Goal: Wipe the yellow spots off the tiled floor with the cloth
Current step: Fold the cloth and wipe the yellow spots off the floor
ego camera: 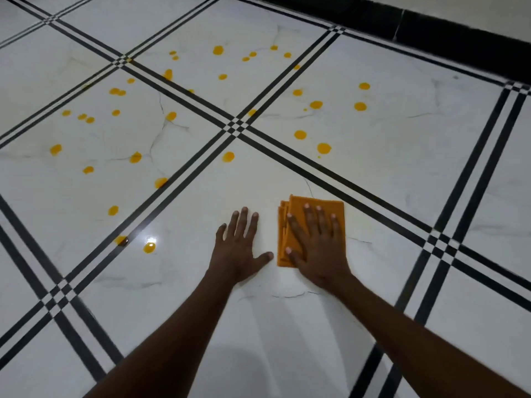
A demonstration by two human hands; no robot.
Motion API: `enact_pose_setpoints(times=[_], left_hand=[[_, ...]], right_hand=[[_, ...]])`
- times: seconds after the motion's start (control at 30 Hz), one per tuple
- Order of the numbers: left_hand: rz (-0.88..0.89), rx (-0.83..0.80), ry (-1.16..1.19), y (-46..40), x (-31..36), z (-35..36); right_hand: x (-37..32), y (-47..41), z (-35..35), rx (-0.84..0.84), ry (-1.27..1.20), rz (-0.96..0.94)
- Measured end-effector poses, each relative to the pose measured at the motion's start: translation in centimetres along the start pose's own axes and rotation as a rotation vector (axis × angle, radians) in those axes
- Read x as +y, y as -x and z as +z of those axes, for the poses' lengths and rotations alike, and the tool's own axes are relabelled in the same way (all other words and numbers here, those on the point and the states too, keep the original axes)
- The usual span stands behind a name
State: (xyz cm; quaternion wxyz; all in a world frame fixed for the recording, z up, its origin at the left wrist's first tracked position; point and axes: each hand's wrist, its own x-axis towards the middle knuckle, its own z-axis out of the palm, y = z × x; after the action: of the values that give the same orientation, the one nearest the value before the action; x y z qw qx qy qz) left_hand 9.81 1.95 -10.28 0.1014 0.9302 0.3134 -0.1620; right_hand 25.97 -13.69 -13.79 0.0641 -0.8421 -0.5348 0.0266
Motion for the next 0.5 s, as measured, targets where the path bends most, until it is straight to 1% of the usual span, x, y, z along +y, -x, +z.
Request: enact_pose_setpoints(times=[0.03,0.07,0.1,0.17,0.2,0.23,0.27,0.33,0.4,0.5], left_hand=[[-0.011,-0.007,-0.002,0.1,-0.3,-0.2],[-0.031,-0.013,0.007,0.3,-0.8,-0.4],[-0.048,-0.019,0.021,0.4,-1.4,-0.6],[-0.059,-0.044,0.029,0.3,-2.1,-1.2],[-0.059,-0.069,0.026,0.3,-2.0,-1.6],[-0.061,-0.096,0.019,0.2,-1.8,-2.0],[-0.065,-0.120,0.007,0.1,-1.4,-2.4],[-0.087,-0.171,-0.034,0.1,-0.7,-3.7],[-0.103,-0.221,-0.062,0.2,-0.3,-5.1],[-0.096,-0.227,-0.073,0.1,0.4,-7.1]], right_hand=[[1.6,-0.8,0.0,0.010,0.012,-0.074],[3.6,-1.5,0.2,0.019,0.020,-0.081],[5.9,-2.3,0.0,0.034,0.037,-0.011],[8.9,-2.9,-0.8,0.046,0.034,0.266],[8.9,-2.7,-0.8,0.054,0.006,0.365],[7.8,-2.2,-0.9,0.064,-0.015,0.407],[6.1,-1.3,-0.9,0.052,-0.027,0.385],[3.1,0.6,-1.1,-0.004,-0.040,0.224],[2.0,1.6,-1.2,-0.086,-0.028,0.094],[2.3,1.8,-1.5,-0.172,-0.023,0.028]])
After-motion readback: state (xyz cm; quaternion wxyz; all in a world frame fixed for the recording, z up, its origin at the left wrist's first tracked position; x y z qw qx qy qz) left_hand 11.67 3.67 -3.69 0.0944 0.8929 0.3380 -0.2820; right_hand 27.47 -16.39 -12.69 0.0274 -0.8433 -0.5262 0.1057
